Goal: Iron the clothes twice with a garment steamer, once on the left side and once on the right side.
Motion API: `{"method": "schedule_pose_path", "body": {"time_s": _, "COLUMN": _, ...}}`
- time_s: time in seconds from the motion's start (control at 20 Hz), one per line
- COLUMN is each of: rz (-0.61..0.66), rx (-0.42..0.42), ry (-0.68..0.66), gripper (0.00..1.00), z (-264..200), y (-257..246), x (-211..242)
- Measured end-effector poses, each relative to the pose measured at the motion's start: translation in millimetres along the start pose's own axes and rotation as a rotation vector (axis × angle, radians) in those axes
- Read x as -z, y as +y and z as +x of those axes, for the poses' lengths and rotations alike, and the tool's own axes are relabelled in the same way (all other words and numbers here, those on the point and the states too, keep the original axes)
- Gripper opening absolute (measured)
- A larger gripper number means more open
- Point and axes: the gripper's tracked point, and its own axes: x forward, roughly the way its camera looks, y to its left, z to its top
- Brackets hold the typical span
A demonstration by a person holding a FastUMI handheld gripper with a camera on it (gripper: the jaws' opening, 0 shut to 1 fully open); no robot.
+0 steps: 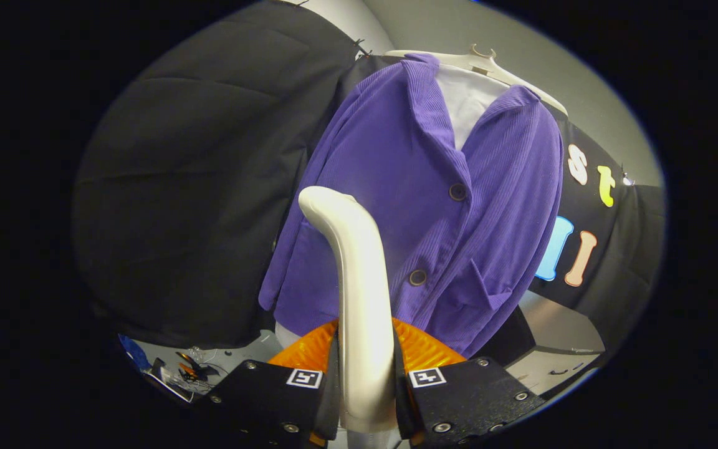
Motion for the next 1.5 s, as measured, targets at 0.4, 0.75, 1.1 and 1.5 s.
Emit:
{"method": "schedule_pose_path", "body": {"time_s": 0.4, "rz": -0.024, "rx": -0.041, "ry": 0.113, "gripper": 0.36, "z": 7.3, "y": 26.8, "x": 71.6}}
{"method": "schedule_pose_path", "body": {"time_s": 0.75, "rz": -0.023, "rx": -0.095, "ry": 0.207, "gripper": 0.36, "z": 5.0, "y": 36.5, "x": 113.1}}
{"method": "schedule_pose_path", "body": {"time_s": 1.1, "rz": 0.042, "rx": -0.072, "ry": 0.258, "gripper": 0.36, "z": -30.2, "y": 5.7, "x": 153.8}}
{"method": "schedule_pose_path", "body": {"time_s": 1.5, "rz": 0.232, "rx": 0.063, "ry": 0.236, "gripper": 0.36, "z": -108.7, "y": -124.0, "x": 155.6}}
